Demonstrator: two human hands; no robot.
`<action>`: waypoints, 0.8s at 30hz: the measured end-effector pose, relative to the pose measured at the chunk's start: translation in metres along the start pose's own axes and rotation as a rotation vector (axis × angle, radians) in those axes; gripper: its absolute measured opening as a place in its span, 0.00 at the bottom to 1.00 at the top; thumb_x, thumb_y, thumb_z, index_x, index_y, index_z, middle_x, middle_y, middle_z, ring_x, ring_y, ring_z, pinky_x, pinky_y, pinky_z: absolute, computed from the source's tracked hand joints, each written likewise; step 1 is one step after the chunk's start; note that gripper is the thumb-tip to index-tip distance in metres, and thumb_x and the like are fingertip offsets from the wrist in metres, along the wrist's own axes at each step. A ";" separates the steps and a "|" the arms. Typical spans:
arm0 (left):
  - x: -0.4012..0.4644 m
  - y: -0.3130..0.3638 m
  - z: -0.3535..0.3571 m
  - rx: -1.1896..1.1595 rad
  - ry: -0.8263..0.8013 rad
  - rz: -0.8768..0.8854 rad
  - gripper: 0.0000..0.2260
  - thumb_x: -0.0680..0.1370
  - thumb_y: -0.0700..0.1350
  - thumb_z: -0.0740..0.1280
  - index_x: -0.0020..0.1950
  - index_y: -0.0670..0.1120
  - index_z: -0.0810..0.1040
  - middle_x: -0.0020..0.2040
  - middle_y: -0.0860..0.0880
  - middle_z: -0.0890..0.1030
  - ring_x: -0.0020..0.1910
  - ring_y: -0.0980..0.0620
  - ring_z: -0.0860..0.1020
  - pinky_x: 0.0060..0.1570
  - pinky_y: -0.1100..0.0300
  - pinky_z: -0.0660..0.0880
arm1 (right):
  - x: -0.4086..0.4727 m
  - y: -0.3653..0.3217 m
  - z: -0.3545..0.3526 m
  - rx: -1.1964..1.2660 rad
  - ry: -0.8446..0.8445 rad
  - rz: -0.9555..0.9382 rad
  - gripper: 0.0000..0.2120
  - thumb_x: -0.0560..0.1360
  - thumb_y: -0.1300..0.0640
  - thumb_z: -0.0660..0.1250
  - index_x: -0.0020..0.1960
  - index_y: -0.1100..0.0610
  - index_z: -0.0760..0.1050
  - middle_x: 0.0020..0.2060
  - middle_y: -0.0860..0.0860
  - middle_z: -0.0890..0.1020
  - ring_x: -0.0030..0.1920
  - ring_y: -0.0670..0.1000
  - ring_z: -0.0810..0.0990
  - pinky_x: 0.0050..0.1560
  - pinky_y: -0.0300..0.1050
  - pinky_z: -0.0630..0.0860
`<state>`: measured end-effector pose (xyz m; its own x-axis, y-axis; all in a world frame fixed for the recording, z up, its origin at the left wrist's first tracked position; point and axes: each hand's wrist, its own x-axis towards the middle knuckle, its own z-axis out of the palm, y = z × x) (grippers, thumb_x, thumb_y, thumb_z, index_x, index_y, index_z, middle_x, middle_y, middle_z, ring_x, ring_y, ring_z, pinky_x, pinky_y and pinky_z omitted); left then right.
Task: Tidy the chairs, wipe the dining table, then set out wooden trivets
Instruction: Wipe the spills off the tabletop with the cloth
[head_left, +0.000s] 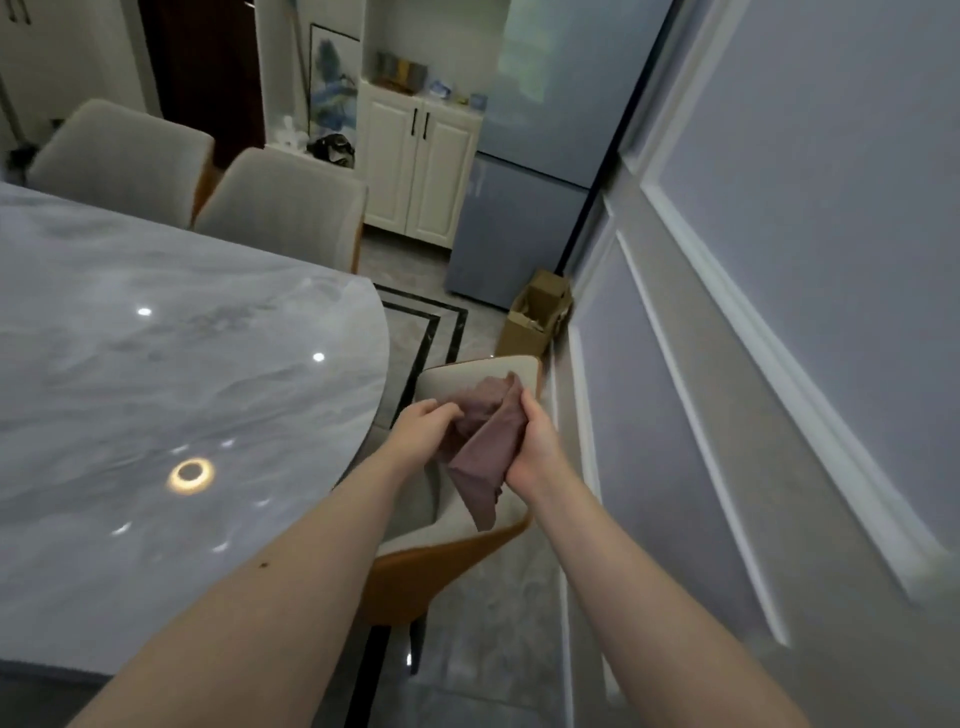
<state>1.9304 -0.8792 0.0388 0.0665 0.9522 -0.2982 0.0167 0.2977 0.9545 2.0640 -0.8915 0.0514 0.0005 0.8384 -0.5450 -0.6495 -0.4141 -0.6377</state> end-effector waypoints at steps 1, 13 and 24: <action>0.004 0.004 0.013 -0.001 0.001 0.005 0.05 0.76 0.40 0.64 0.42 0.41 0.79 0.39 0.43 0.80 0.40 0.47 0.77 0.41 0.57 0.73 | -0.002 -0.010 -0.009 0.015 -0.007 -0.012 0.25 0.77 0.41 0.62 0.61 0.59 0.76 0.57 0.60 0.81 0.58 0.59 0.79 0.65 0.56 0.72; 0.066 0.052 0.077 0.121 -0.072 0.135 0.06 0.78 0.42 0.63 0.42 0.47 0.73 0.39 0.50 0.78 0.39 0.55 0.76 0.33 0.66 0.71 | 0.030 -0.084 -0.038 -0.161 0.110 -0.133 0.15 0.81 0.48 0.60 0.57 0.58 0.76 0.49 0.56 0.82 0.50 0.53 0.80 0.41 0.47 0.78; 0.135 0.091 0.108 0.354 -0.122 0.310 0.05 0.78 0.45 0.66 0.43 0.50 0.73 0.40 0.52 0.76 0.40 0.57 0.74 0.33 0.63 0.67 | 0.073 -0.138 -0.046 -0.404 0.154 -0.114 0.12 0.78 0.57 0.66 0.60 0.60 0.75 0.46 0.54 0.81 0.48 0.52 0.80 0.42 0.44 0.79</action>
<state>2.0488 -0.7307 0.0862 0.2382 0.9711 -0.0167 0.3149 -0.0609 0.9472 2.1889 -0.7896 0.0742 0.1877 0.8371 -0.5139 -0.2898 -0.4527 -0.8433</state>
